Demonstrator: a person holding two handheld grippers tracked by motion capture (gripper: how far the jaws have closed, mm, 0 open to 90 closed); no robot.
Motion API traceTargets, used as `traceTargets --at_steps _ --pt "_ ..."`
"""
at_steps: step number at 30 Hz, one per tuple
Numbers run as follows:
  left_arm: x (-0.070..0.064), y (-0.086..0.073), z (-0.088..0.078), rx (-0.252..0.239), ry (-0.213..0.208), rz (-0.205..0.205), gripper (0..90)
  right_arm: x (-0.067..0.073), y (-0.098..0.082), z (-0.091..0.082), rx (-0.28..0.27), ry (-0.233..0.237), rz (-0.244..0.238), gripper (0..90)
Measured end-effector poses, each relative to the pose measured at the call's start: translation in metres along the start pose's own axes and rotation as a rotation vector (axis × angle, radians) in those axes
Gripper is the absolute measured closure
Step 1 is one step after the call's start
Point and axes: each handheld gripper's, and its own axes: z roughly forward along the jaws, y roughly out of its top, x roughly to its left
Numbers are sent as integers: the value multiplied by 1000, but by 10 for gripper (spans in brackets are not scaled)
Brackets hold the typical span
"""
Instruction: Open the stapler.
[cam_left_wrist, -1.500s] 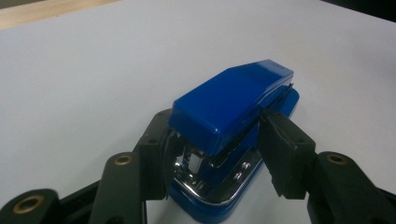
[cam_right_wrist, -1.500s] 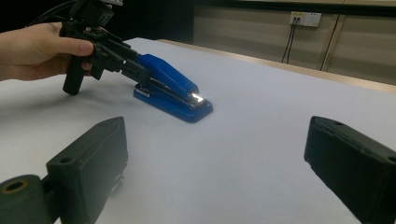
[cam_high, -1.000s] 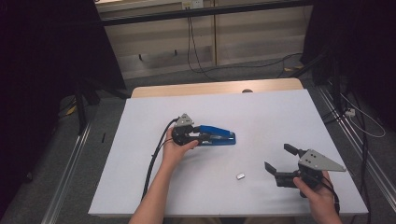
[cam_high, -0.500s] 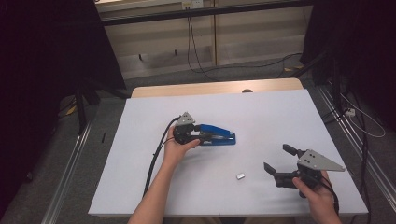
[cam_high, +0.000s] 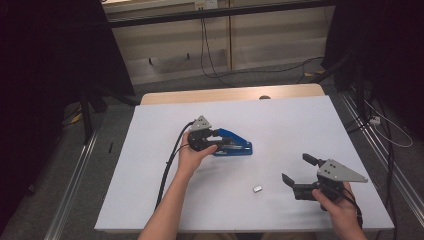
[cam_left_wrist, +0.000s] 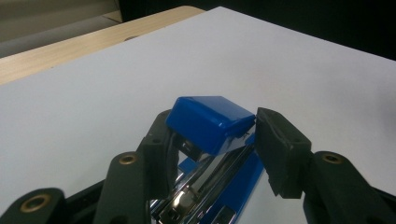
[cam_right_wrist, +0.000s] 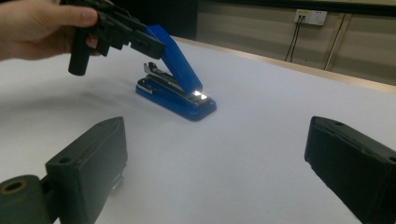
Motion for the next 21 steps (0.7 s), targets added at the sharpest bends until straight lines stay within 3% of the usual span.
traceTargets --at_steps 5,11,15,17,21 --pt "0 2 1 8 0 -10 509 5 8 10 5 4 -22 55" --pt "-1 6 1 24 2 -27 511 7 19 30 4 25 28 54" --pt "-2 9 1 36 5 -1 512 10 26 51 8 21 29 46" --pt "-3 9 1 38 7 -8 512 14 28 63 20 30 10 46" --pt "-2 10 -1 20 8 -26 510 21 34 85 35 58 17 68"
